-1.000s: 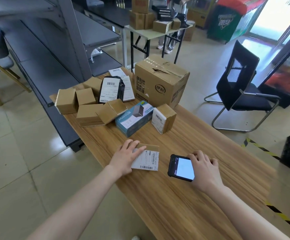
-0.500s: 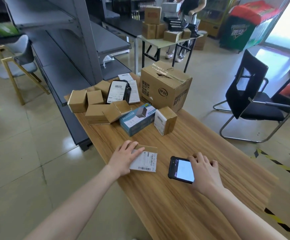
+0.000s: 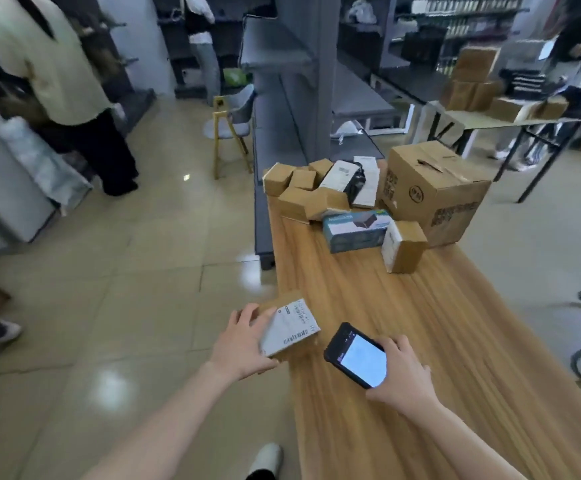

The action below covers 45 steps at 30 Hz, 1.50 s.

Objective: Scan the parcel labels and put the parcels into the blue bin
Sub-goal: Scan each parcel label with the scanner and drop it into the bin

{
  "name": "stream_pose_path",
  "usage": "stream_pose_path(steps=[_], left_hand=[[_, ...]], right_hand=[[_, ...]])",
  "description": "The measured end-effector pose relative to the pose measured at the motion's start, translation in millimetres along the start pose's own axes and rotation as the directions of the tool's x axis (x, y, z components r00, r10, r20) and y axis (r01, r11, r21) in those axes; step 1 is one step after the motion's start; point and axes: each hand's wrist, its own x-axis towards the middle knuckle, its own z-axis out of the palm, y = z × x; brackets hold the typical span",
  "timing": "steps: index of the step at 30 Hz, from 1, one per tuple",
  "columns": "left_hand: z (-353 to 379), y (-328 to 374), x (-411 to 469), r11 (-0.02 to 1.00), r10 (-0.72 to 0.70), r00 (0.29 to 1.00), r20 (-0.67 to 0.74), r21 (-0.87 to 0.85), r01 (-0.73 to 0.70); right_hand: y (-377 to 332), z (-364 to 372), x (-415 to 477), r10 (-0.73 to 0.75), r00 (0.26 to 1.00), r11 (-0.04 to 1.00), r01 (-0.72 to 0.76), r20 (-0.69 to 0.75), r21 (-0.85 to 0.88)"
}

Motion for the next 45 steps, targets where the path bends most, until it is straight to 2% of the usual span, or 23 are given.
stream_pose_path(steps=[3, 7, 12, 15, 18, 23, 26, 29, 33, 38, 45], left_hand=[[9.0, -12.2, -81.0, 0.977, -0.198, 0.980, -0.016, -0.083, 0.196], [16.9, -34.2, -206.7, 0.886, -0.450, 0.892, -0.044, -0.150, 0.439], [22.0, -51.0, -356.1, 0.656, -0.751, 0.658, -0.049, -0.169, 0.736], [27.1, -52.3, -432.8, 0.535, -0.844, 0.532, -0.068, -0.166, 0.828], [35.2, -52.1, -496.2, 0.390, -0.921, 0.376, -0.103, -0.246, 0.887], [60.7, -36.8, -588.5, 0.149, -0.989, 0.128, -0.079, -0.387, 0.910], [89.3, -25.0, -645.6, 0.026, -0.999, 0.010, -0.037, -0.451, 0.892], [118.4, -19.1, -705.0, -0.104, -0.994, -0.105, 0.026, -0.485, 0.868], [153.8, -21.7, -777.7, -0.305, -0.952, -0.277, 0.132, -0.516, 0.800], [203.9, -36.2, -843.6, -0.447, -0.895, -0.368, 0.254, -0.491, 0.748], [300.6, -63.3, -874.7, -0.606, -0.792, -0.432, 0.431, -0.466, 0.645]], right_hand=[[-18.1, 17.6, -18.3, -0.139, 0.985, 0.989, 0.144, 0.104, -0.044], [-63.2, 52.5, -49.7, -0.322, 0.910, 0.935, 0.349, 0.263, -0.062], [-134.6, 100.0, -102.2, -0.514, 0.751, 0.823, 0.568, 0.415, -0.009], [-172.5, 127.5, -138.3, -0.593, 0.634, 0.738, 0.675, 0.497, 0.019], [-209.0, 154.9, -176.0, -0.661, 0.514, 0.650, 0.757, 0.547, 0.073], [-254.9, 199.2, -245.2, -0.704, 0.341, 0.520, 0.844, 0.623, 0.127], [-271.9, 228.9, -289.3, -0.693, 0.252, 0.464, 0.873, 0.676, 0.151], [-283.6, 257.8, -334.4, -0.665, 0.211, 0.444, 0.883, 0.716, 0.152], [-288.6, 300.0, -390.0, -0.606, 0.194, 0.470, 0.870, 0.771, 0.151], [-287.3, 366.6, -449.4, -0.512, 0.160, 0.519, 0.841, 0.844, 0.155], [-262.0, 482.1, -507.3, -0.322, 0.201, 0.537, 0.843, 0.925, 0.004]])
